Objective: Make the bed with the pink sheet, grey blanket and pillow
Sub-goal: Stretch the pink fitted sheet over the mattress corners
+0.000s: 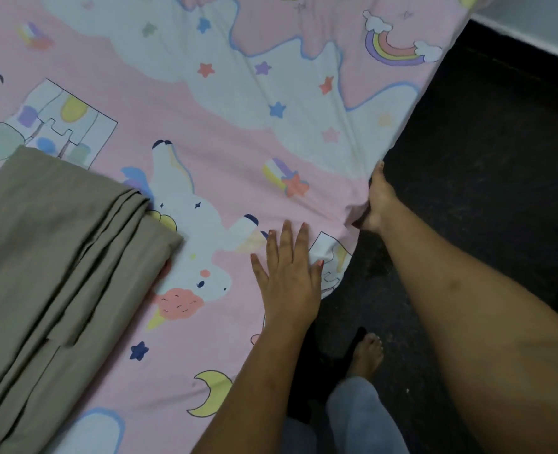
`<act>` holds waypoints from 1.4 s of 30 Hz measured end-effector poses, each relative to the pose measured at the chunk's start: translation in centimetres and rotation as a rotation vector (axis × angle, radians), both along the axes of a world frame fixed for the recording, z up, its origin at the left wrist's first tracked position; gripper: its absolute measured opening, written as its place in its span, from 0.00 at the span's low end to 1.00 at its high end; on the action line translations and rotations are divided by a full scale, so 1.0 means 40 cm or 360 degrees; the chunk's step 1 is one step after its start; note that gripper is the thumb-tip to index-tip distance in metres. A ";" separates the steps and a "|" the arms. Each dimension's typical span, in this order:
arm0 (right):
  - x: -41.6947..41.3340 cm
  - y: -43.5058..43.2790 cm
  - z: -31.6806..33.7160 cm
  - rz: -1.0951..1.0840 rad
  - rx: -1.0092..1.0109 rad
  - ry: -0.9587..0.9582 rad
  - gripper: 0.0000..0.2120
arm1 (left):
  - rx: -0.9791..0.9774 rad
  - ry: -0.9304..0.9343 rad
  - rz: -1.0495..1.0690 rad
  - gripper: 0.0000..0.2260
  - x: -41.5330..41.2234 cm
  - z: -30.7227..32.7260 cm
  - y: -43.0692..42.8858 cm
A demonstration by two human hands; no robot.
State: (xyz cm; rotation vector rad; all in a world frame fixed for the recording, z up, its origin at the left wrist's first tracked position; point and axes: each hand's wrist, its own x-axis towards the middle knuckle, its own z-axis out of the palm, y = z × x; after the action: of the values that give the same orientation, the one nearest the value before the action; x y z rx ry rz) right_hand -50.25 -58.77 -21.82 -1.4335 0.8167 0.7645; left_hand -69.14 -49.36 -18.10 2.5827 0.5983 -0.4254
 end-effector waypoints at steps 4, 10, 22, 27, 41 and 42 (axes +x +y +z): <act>0.037 0.022 0.011 -0.0154 -0.0166 -0.0296 0.13 | 0.0066 0.0033 0.0001 0.27 0.043 0.002 -0.024; 0.097 -0.018 0.013 -0.0066 -0.0892 -0.0692 0.14 | 0.0089 0.0005 0.0078 0.27 0.099 0.000 -0.052; 0.157 -0.076 -0.013 0.0820 -0.1406 -0.0636 0.16 | 0.0101 -0.0069 -0.0111 0.25 0.191 -0.008 -0.031; 0.231 -0.123 -0.001 0.0551 -0.0984 -0.0578 0.18 | 0.0117 -0.0054 -0.0211 0.24 0.247 -0.021 -0.032; 0.410 -0.132 0.023 -0.0148 -0.0688 -0.0886 0.15 | 0.0255 -0.0213 -0.0241 0.24 0.335 -0.046 -0.099; 0.420 -0.171 0.017 -0.0025 -0.0885 -0.0894 0.15 | 0.0278 -0.0282 -0.0216 0.23 0.339 -0.049 -0.109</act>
State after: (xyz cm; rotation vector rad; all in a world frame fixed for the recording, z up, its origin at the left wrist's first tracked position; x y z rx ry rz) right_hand -33.46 -65.62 -21.16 -2.0053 0.6135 0.0855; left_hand -55.56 -53.71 -20.06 2.8010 0.4163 -0.1903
